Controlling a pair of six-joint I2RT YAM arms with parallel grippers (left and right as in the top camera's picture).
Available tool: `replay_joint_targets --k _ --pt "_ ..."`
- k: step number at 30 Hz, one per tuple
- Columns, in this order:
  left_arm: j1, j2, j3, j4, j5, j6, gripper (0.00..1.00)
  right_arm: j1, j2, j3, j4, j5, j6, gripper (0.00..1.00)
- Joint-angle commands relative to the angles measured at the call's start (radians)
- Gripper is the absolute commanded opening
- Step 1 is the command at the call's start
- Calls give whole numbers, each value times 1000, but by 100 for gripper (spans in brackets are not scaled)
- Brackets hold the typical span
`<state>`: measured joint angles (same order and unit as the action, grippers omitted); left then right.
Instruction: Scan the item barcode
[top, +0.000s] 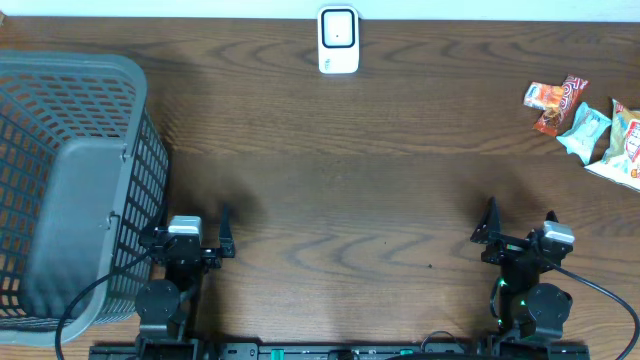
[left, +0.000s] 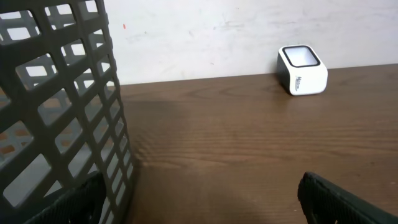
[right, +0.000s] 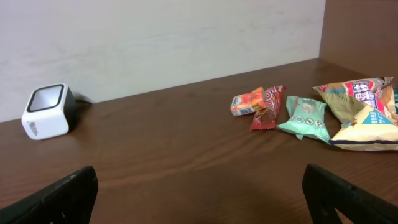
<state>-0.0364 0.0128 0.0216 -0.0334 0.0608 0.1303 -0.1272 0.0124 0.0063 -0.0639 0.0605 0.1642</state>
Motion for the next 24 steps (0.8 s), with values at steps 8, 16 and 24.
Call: replay_joint_targets --k 8,16,24 --pt "-4 -11 -18 -33 -1 -12 98 -4 -6 -1 -3 27 -13 99" --pt "-4 -11 -18 -33 -2 -12 98 -4 -6 -1 -3 27 -114 99" --pt "-4 -11 -18 -33 -2 -12 98 -4 -6 -1 -3 26 -114 99"
